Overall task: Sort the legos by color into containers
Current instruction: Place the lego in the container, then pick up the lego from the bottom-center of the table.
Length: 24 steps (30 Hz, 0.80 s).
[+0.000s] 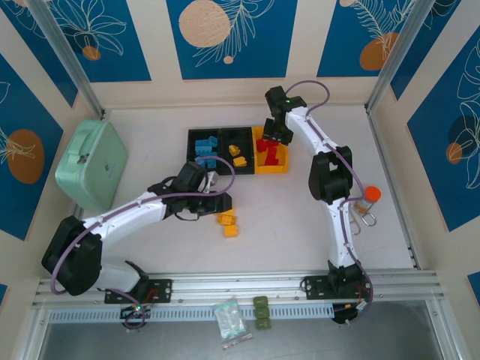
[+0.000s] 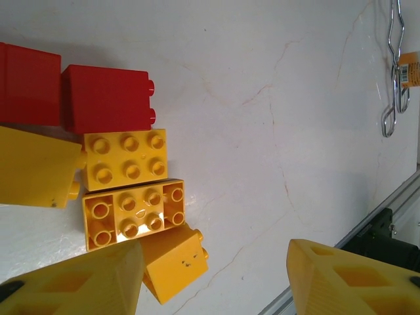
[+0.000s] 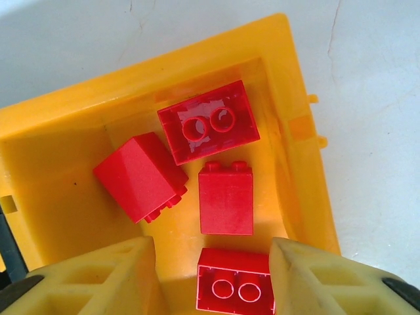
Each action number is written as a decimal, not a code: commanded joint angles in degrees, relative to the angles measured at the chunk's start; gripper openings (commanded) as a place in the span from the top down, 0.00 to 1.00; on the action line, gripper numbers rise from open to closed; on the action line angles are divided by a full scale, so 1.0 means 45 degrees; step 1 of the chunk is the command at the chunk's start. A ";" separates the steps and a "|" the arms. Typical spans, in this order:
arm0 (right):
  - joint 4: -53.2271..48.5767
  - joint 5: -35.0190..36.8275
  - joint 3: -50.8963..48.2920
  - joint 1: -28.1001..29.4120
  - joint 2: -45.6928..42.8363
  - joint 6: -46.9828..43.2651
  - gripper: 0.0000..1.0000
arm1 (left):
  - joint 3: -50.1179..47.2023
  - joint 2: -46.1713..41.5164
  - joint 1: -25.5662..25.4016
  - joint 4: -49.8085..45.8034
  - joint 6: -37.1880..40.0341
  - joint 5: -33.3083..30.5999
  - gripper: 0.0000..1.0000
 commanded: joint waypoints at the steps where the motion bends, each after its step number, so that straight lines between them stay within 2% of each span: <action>1: 0.0337 0.0083 -0.1021 0.0394 -0.1835 -0.0207 0.50 | -0.0166 -0.0670 -0.0088 -0.0465 0.0023 -0.0557 0.40; 12: 0.2745 -0.0789 -0.7254 0.1960 -0.6671 0.0192 0.49 | -0.1054 -0.2640 0.0450 -0.2020 0.0047 -0.1618 0.40; 18: 0.3322 -0.1050 -0.9623 0.3470 -0.8142 0.0733 0.42 | -0.1781 -0.4069 0.0854 -0.3033 -0.0073 -0.2034 0.39; 24: 0.3626 -0.1423 -1.1528 0.5163 -0.8777 0.1552 0.39 | -0.2511 -0.5644 0.1345 -0.4206 -0.0297 -0.2074 0.38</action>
